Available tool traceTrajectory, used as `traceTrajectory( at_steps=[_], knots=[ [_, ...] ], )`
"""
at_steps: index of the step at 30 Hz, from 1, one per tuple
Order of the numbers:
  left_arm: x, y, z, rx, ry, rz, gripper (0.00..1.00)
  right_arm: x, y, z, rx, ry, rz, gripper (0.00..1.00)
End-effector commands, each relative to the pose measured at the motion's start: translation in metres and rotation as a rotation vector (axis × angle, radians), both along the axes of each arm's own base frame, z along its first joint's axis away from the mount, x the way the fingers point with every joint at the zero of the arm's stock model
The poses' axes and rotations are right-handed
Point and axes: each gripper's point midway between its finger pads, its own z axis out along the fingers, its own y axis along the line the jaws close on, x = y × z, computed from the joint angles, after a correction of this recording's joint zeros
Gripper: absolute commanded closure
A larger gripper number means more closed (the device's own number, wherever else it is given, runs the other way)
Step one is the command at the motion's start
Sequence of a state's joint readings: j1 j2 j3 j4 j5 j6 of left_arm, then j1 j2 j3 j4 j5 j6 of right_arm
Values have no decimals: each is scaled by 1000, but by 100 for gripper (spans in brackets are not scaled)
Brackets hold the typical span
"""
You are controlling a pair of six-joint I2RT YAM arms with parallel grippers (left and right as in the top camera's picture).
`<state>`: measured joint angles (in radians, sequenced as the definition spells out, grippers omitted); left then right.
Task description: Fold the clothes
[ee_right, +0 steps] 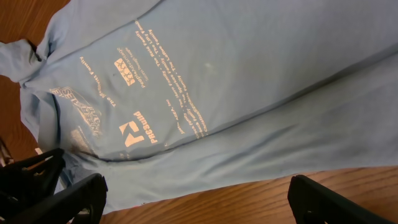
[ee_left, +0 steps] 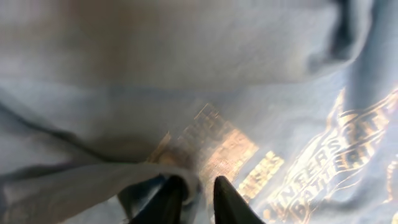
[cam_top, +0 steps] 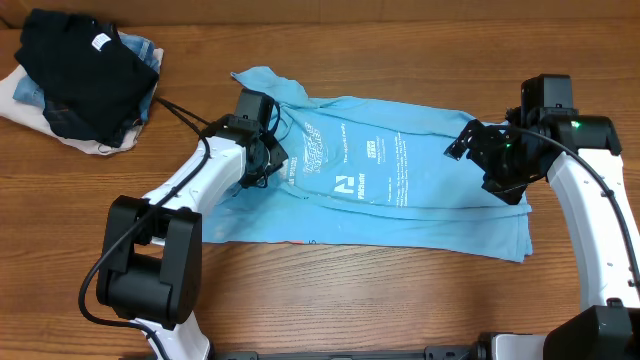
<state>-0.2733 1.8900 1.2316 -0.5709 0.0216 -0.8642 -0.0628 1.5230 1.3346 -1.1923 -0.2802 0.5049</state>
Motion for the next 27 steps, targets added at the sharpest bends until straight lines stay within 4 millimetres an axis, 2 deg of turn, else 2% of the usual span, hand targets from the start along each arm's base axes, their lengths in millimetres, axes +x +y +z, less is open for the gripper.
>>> traceTrajectory(
  at_steps=[1,5,9,11,15,18,22,25,27],
  knots=[
    [16,-3,7,31,-69,-74,74,3,-1,6,-11,-23,-3,3],
    [24,-20,14,-20,-121,-163,77,3,-1,6,-11,-23,-3,2],
    [17,-21,12,-32,-89,-165,78,3,-1,6,-11,-22,-3,2],
    [10,-13,12,-21,-41,-135,78,3,-1,6,-11,-22,-3,2],
    [-8,17,29,68,60,-57,76,4,-1,6,-12,-27,-3,2],
    [-17,33,48,130,81,-31,60,6,-1,7,-12,-35,-3,2],
    [-18,38,70,139,57,-20,41,8,-1,8,-13,-44,-3,2],
    [-22,38,74,114,66,-19,13,9,-1,8,-13,-47,-3,2],
    [-33,41,70,102,119,-7,14,9,-1,8,-13,-46,-3,2]
  ],
)
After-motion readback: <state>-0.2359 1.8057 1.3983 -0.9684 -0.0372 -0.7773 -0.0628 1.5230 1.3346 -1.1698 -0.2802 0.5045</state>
